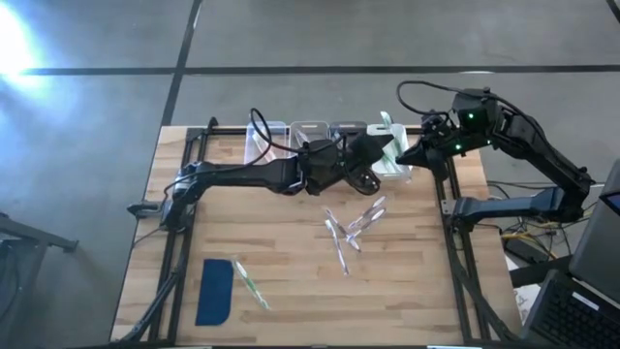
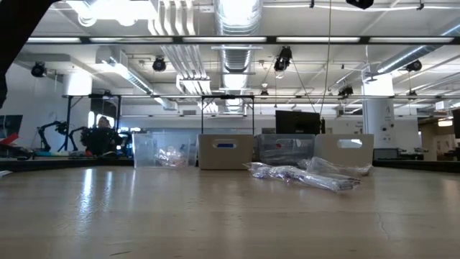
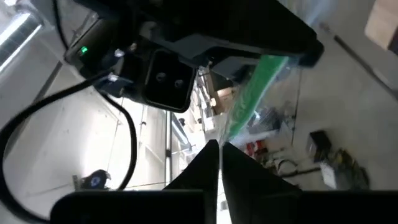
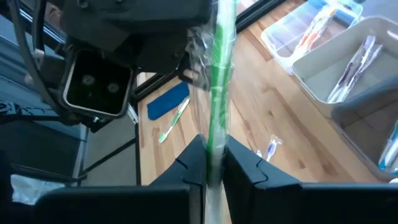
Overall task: Pick & Place Toothbrushes
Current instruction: Put the green toothbrush into the white bin
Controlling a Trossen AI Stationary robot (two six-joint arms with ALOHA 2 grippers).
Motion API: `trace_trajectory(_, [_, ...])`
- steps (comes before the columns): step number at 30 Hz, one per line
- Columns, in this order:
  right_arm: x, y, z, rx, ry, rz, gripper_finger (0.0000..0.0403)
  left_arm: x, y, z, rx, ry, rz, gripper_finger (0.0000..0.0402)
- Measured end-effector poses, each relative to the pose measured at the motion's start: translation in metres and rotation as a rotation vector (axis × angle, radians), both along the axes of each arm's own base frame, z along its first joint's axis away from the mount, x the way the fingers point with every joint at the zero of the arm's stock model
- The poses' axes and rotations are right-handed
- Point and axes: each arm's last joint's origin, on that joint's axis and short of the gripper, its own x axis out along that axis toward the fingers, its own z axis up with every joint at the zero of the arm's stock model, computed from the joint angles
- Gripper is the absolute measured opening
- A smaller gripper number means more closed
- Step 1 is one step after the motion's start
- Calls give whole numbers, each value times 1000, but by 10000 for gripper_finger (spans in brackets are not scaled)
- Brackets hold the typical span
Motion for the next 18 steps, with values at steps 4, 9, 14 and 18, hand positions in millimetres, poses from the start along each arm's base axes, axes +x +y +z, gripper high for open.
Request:
trace_trajectory(4, [-4,2,2,-8,-11,-5,23,-3,-2,2,-54,-11,-34,38])
trace_trajectory(9, [-10,5,5,-18,-30,-7,23,-11,-5,1,-170,24,-48,76])
trace_trajectory(14, [-16,7,10,-40,-47,-28,22,-34,-9,2,-498,62,-81,118])
trace_trajectory(18, [-19,6,9,-55,3,-80,22,-67,-6,9,-940,97,-154,137])
